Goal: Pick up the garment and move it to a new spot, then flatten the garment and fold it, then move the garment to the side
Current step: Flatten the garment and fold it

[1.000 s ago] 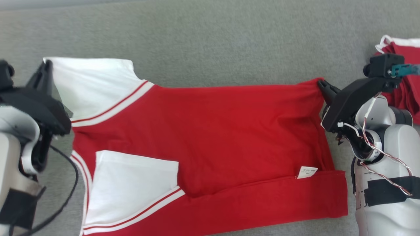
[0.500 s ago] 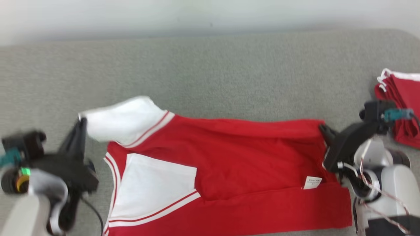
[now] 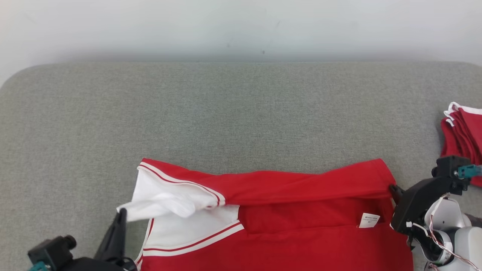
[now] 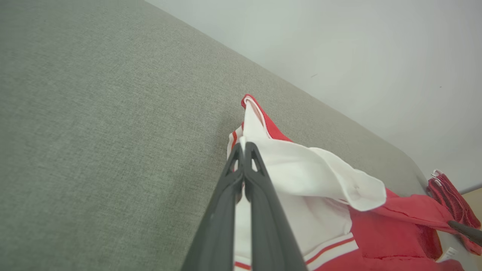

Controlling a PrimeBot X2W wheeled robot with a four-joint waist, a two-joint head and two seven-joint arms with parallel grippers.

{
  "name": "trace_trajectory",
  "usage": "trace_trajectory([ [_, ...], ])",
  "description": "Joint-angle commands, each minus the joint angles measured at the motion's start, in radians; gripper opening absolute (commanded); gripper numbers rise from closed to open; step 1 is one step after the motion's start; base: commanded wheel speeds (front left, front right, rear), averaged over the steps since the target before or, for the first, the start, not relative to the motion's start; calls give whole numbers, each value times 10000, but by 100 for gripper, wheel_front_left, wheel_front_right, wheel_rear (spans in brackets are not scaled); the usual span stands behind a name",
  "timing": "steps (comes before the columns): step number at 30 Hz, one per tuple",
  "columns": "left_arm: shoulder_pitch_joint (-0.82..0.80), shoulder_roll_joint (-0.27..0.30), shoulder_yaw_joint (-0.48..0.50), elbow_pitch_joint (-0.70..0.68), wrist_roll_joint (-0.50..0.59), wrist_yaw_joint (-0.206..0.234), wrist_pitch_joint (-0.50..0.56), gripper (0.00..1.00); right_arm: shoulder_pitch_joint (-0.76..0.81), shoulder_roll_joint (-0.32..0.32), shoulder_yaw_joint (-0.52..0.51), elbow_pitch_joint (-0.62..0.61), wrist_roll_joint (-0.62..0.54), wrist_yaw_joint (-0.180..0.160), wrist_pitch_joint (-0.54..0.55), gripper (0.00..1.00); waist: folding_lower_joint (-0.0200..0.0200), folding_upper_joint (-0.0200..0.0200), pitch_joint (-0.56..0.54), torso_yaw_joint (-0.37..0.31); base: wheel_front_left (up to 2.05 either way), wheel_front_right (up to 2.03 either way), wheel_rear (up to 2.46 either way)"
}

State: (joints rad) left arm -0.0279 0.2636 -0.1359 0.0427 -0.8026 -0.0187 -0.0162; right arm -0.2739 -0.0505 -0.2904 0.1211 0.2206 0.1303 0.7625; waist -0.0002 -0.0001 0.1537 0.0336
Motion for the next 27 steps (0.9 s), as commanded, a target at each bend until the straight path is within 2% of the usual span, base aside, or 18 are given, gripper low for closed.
trace_trajectory([
  [1,242,-128,-136,38,4,-63,-57,0,225,6,-101,67,-22,7,26,0,2,1,-75,133,0,0,0],
  [9,740,-367,-371,480,-60,45,-115,0,857,6,-298,-21,-19,7,342,0,2,1,-225,164,0,0,0],
  [20,900,-354,-499,1192,-7,147,-21,0,1227,2,-103,195,125,7,395,0,2,1,-339,67,0,0,0],
  [21,900,-317,-509,1254,68,192,-57,0,1288,4,-88,240,104,7,451,38,2,1,-346,61,0,0,0],
  [22,889,-290,-522,1296,125,209,-113,25,1335,5,-96,240,69,5,417,100,2,1,-355,59,0,0,0],
  [23,888,-293,-537,1363,143,258,-101,100,1362,5,-111,236,57,7,392,100,2,1,-370,61,0,0,0],
  [27,884,-125,-564,1584,583,442,-426,100,1496,5,-286,54,310,7,-33,100,2,1,-482,82,0,0,0],
])
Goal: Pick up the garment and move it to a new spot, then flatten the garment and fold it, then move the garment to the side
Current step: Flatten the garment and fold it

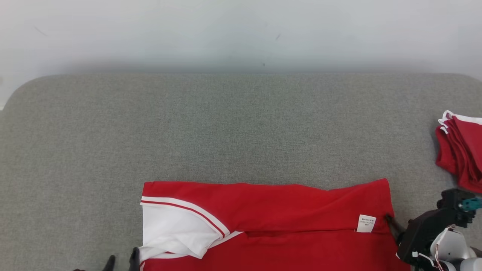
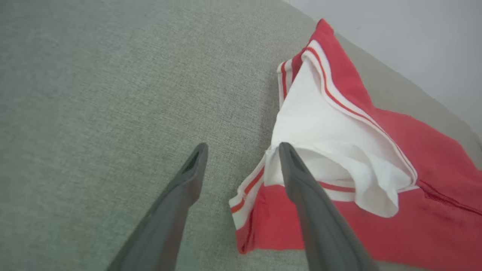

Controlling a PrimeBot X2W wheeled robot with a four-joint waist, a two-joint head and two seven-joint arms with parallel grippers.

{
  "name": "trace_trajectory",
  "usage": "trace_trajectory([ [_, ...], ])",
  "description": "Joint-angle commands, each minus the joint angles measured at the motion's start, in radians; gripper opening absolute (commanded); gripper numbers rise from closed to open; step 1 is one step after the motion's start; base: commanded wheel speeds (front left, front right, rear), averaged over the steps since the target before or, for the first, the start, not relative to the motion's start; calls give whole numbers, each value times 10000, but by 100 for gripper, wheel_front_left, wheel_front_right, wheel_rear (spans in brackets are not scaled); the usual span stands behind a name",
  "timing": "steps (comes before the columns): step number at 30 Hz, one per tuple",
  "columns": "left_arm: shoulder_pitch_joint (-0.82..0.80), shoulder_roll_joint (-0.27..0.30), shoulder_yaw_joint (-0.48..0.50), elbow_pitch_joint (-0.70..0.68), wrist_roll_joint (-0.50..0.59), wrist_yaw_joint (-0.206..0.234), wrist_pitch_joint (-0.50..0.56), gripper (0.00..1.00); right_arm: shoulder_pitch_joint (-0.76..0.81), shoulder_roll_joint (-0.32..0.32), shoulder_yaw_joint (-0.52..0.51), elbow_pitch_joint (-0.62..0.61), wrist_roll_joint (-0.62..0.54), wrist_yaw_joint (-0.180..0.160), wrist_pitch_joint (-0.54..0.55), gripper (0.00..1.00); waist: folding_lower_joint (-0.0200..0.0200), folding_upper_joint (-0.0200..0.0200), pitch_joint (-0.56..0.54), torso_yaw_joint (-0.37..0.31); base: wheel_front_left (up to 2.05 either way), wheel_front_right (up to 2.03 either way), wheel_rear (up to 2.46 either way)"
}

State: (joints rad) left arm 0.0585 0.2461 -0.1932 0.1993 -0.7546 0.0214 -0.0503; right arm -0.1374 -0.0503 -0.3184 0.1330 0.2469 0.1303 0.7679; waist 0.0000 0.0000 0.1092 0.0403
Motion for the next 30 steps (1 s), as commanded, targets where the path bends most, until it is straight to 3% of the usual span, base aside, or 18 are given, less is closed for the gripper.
trace_trajectory([
  [1,4,100,-24,61,228,11,-220,100,195,8,-27,-136,131,7,-274,100,0,0,-84,27,0,0,0],
  [7,-112,379,198,195,1312,202,-1788,100,725,9,-168,-609,436,5,-2042,100,0,0,-476,103,0,0,0],
  [12,106,235,641,-416,2319,140,-2149,100,1401,14,475,-923,635,7,-3713,100,0,0,-919,85,0,0,0],
  [16,541,-226,1444,-1295,3048,-140,-2144,100,1939,-9,1151,-1026,365,7,-5045,100,0,0,-1137,17,0,0,0],
  [19,687,-534,1916,-1861,3609,-589,-2147,100,2102,-1,1234,-838,71,7,-5794,100,0,0,-1199,-27,0,0,0],
  [24,1018,-1073,2422,-2509,4102,-1281,-2150,100,2209,0,1170,-352,-162,7,-6361,100,0,0,-1263,-86,0,0,0],
  [30,1225,-1285,2486,-2407,4310,-1454,-2149,100,2060,0,1050,167,-351,7,-6158,100,0,0,-1271,-30,0,0,0],
])
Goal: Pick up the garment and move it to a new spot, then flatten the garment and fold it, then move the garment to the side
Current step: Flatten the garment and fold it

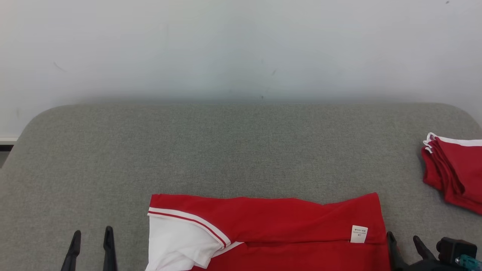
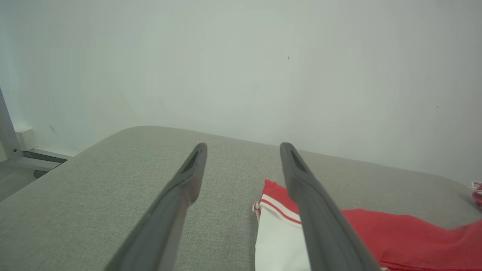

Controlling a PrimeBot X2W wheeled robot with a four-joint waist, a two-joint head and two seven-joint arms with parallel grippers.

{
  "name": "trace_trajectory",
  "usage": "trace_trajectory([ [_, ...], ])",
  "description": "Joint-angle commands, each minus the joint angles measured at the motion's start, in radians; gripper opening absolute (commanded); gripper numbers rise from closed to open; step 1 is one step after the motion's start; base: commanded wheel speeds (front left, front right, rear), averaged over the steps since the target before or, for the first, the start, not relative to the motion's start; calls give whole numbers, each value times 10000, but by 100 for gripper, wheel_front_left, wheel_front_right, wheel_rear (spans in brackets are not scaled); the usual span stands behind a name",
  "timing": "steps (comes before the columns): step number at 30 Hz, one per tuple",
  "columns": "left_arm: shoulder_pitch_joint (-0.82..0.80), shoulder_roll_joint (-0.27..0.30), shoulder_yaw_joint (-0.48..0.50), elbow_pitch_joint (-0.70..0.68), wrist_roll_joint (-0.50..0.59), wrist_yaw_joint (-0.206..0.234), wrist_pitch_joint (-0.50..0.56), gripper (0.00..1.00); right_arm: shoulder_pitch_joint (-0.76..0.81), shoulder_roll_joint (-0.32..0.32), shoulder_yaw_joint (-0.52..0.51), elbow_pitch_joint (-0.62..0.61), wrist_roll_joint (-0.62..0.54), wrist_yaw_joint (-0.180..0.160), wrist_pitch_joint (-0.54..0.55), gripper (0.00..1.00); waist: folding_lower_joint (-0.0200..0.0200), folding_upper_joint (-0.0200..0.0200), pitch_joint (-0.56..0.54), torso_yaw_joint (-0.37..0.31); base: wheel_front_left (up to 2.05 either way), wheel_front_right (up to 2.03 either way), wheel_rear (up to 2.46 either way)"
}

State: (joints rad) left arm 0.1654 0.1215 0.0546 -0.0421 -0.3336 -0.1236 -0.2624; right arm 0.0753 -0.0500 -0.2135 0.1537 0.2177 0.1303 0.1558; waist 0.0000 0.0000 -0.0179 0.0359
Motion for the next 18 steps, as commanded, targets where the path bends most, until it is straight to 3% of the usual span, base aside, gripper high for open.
trace_trajectory([
  [1,151,-48,-7,22,144,-31,-30,100,-141,-3,-42,53,-165,7,58,100,0,0,-3,44,0,0,0],
  [12,13,61,-377,-9,156,-59,-31,100,-1401,15,-872,1314,-1095,7,2597,100,0,0,137,447,0,0,0],
  [18,-48,183,-533,450,47,-61,-30,100,-1871,0,-979,2127,-1371,7,3328,100,0,0,353,701,0,0,0],
])
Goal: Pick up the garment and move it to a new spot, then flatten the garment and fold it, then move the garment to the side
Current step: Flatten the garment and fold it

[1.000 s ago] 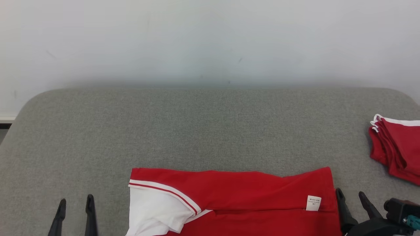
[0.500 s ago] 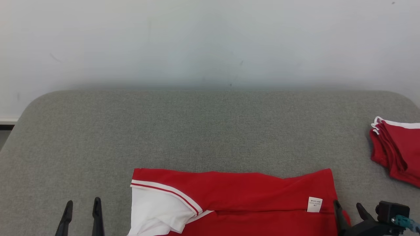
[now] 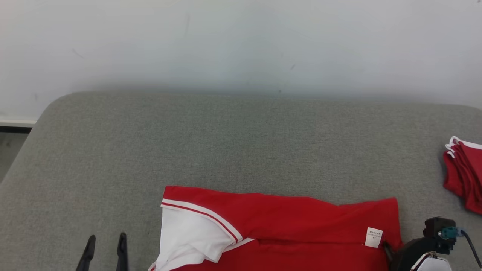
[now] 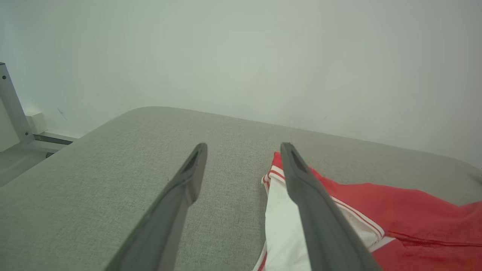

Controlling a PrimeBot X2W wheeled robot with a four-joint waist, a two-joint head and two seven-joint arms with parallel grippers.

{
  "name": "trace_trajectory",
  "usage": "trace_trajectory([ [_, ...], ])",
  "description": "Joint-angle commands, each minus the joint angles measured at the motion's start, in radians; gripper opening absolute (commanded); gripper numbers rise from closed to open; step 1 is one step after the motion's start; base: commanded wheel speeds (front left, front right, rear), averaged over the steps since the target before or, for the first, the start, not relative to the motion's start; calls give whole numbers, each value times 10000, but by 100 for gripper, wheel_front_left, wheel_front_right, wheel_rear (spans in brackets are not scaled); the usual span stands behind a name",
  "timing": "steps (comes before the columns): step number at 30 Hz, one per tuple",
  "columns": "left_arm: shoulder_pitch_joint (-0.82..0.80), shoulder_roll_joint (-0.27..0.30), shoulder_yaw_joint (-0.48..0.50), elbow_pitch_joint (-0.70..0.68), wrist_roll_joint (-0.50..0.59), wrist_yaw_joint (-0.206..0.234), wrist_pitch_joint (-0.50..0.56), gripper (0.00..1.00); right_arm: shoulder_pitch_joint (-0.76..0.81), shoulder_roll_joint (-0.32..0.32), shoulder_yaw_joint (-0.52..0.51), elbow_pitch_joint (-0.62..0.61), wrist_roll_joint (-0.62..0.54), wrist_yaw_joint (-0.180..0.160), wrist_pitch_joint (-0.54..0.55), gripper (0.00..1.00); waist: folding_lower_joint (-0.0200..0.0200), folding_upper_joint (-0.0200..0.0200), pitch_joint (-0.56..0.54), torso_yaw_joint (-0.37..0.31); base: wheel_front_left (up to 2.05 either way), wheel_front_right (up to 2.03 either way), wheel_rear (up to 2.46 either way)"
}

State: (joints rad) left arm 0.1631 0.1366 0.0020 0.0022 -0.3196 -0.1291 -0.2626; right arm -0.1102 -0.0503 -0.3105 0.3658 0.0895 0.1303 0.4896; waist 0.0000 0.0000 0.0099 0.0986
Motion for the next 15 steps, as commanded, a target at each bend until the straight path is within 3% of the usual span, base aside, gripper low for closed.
trace_trajectory([
  [1,-36,77,-38,142,-104,-6,-28,100,-30,2,-57,124,-195,7,112,100,0,0,103,108,0,0,0],
  [13,-471,421,-349,708,-78,104,297,100,-423,27,-85,928,-484,7,587,100,0,0,409,372,0,0,0],
  [14,-463,420,-349,715,-104,140,373,100,-468,31,-42,986,-402,7,610,94,0,0,423,377,0,0,0],
  [15,-463,420,-339,725,-138,167,467,100,-520,44,-13,1021,-358,7,616,43,0,0,434,379,0,0,0],
])
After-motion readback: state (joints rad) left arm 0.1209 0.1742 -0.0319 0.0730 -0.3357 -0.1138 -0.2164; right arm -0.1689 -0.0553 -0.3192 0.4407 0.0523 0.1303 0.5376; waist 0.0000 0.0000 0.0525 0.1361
